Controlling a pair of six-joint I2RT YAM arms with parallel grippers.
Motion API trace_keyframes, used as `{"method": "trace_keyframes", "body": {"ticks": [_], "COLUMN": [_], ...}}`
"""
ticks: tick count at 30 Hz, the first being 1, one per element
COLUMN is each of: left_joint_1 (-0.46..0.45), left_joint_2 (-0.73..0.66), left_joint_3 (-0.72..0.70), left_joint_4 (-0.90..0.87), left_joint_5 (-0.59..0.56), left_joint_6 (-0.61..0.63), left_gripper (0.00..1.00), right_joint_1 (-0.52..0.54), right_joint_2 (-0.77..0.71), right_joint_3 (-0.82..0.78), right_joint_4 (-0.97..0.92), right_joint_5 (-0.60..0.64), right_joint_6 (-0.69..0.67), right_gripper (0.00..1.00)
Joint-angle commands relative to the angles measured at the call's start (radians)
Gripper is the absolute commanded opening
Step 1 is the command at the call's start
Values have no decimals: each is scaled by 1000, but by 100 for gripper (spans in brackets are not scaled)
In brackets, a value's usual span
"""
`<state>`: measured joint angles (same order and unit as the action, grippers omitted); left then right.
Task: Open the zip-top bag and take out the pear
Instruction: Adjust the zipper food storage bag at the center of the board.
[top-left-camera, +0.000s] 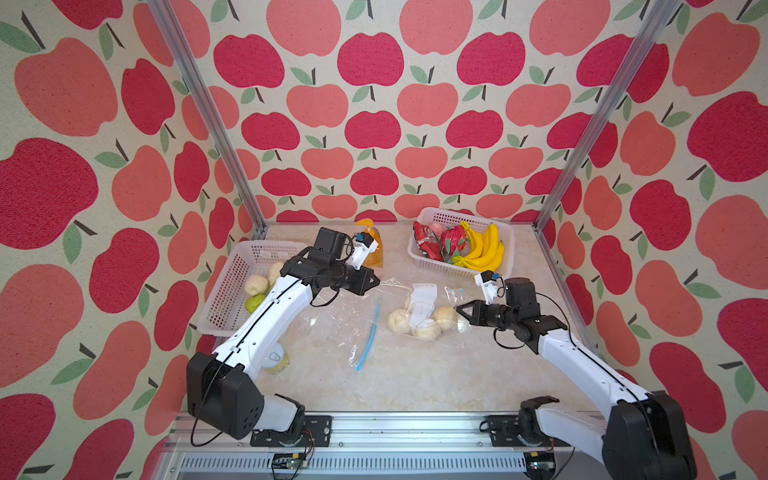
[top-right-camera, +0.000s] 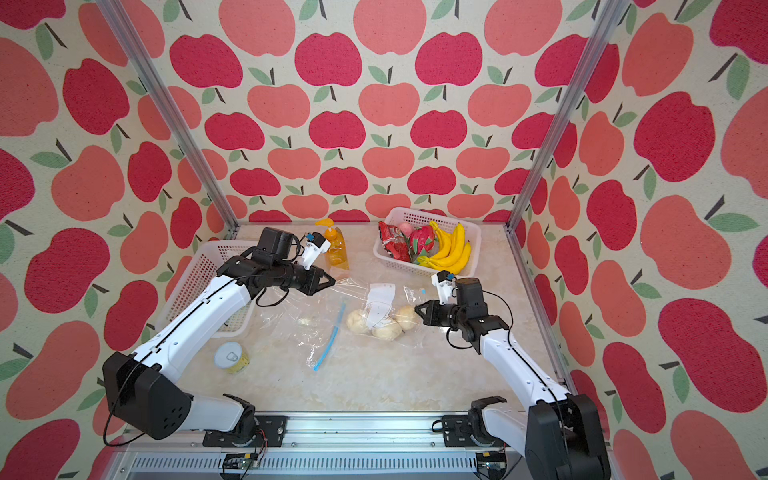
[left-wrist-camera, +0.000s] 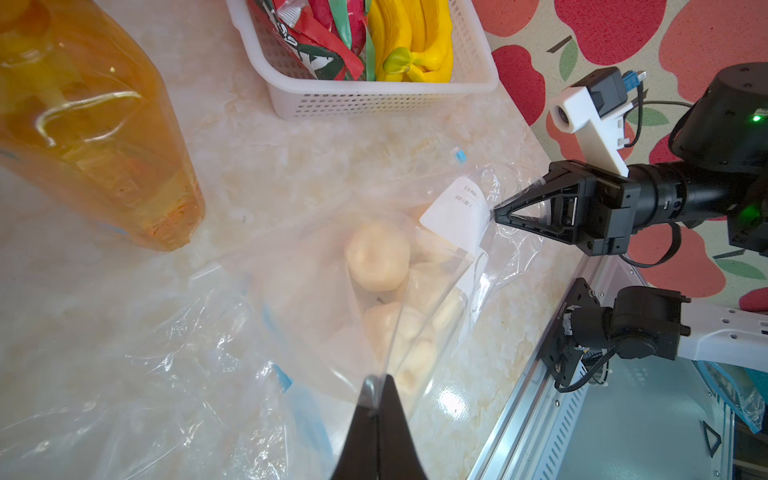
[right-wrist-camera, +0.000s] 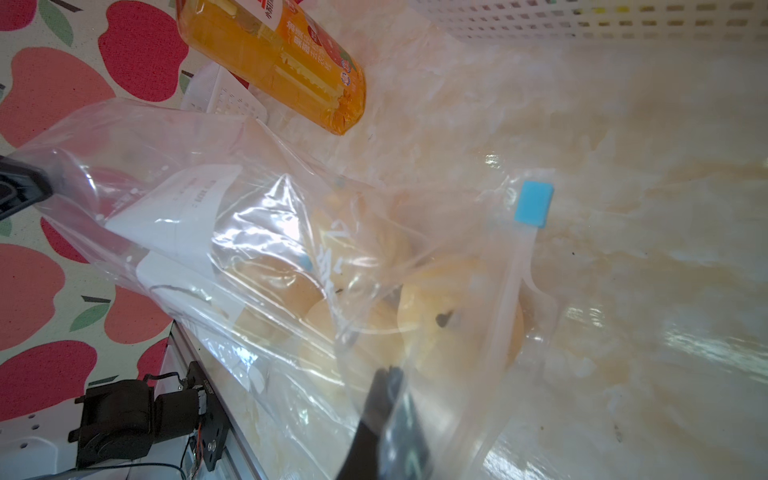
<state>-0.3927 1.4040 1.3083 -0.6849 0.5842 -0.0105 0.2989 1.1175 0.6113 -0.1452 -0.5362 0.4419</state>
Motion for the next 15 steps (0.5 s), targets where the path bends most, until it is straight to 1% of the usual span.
{"method": "trace_keyframes", "body": {"ticks": [1, 5, 10, 15], "left_joint_1": [16, 22, 60, 100], "left_joint_2": [-27, -42, -116, -92], "left_joint_3": [30, -22, -81, -91], "left_joint_4": [-21, -29, 11, 7], "left_joint_5": [0, -41, -32, -21], "left_joint_6": [-13, 1, -12, -7], "left_gripper": [0, 0, 0, 0], "right_joint_1": [-8, -7, -7, -7], "right_joint_2": [20, 25, -6, -30], "right_joint_3": [20, 53, 78, 84], "right_joint_4": [6, -33, -65, -61], "right_joint_5": [-22, -48, -69, -111], "right_joint_6": [-25, -45, -46, -19], "right_gripper": [6, 7, 9, 10]}}
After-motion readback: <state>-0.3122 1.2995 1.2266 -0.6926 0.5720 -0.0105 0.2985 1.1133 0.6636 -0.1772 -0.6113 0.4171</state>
